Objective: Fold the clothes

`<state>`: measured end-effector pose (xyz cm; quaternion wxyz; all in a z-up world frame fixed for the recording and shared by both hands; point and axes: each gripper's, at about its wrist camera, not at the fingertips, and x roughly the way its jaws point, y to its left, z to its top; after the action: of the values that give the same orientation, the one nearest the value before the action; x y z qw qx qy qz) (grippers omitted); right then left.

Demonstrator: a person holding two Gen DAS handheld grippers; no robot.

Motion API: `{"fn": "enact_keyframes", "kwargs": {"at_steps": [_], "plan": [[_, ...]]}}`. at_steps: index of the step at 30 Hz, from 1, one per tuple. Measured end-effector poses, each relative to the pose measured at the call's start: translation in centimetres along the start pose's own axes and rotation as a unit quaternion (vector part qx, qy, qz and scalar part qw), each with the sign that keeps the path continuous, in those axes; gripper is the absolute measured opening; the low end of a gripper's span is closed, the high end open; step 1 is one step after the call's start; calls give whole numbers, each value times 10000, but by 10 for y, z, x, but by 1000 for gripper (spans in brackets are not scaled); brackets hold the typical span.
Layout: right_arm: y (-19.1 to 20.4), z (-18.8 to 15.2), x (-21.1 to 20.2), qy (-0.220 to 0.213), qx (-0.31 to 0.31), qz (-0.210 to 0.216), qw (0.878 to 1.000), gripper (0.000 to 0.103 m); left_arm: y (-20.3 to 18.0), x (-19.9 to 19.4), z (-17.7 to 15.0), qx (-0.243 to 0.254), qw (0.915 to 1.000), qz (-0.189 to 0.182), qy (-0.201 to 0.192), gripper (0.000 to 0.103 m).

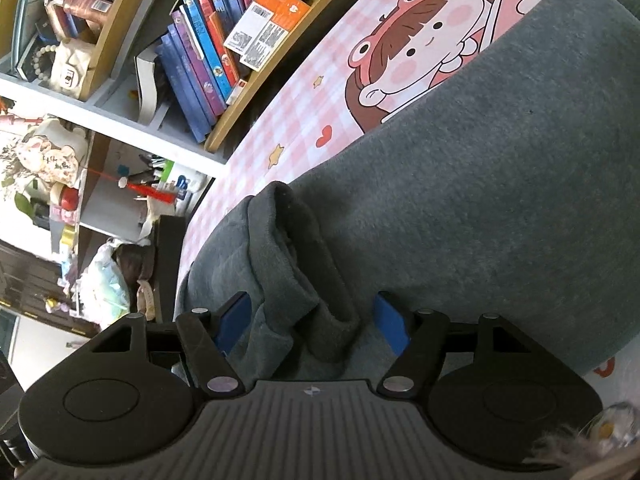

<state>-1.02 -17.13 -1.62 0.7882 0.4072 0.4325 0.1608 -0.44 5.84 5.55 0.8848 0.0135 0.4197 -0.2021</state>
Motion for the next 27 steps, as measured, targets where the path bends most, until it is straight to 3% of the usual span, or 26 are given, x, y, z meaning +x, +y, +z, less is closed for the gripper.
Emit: {"fn": "enact_keyframes", "kwargs": {"at_steps": [10, 13, 18, 20, 25, 27], "plan": [[6, -8, 3, -181, -33, -304, 9994, 50, 8, 24, -17, 82, 9989, -352, 298, 23], [6, -9, 2, -128, -78, -330, 9993, 50, 4, 14, -15, 87, 9992, -382, 71, 23], [3, -5, 0, -5, 35, -268, 9996, 50, -2, -21, -15, 43, 9962, -415, -762, 23], [5, -4, 1, 45, 29, -251, 9997, 50, 2, -28, -18, -129, 9952, -319, -919, 23], [12, -2, 3, 144, -23, -227, 9996, 54, 23, -33, -36, -736, 9927, -67, -953, 23], [13, -1, 5, 172, 10, -217, 9996, 54, 29, -24, -44, -882, 9941, -7, -628, 23]]}}
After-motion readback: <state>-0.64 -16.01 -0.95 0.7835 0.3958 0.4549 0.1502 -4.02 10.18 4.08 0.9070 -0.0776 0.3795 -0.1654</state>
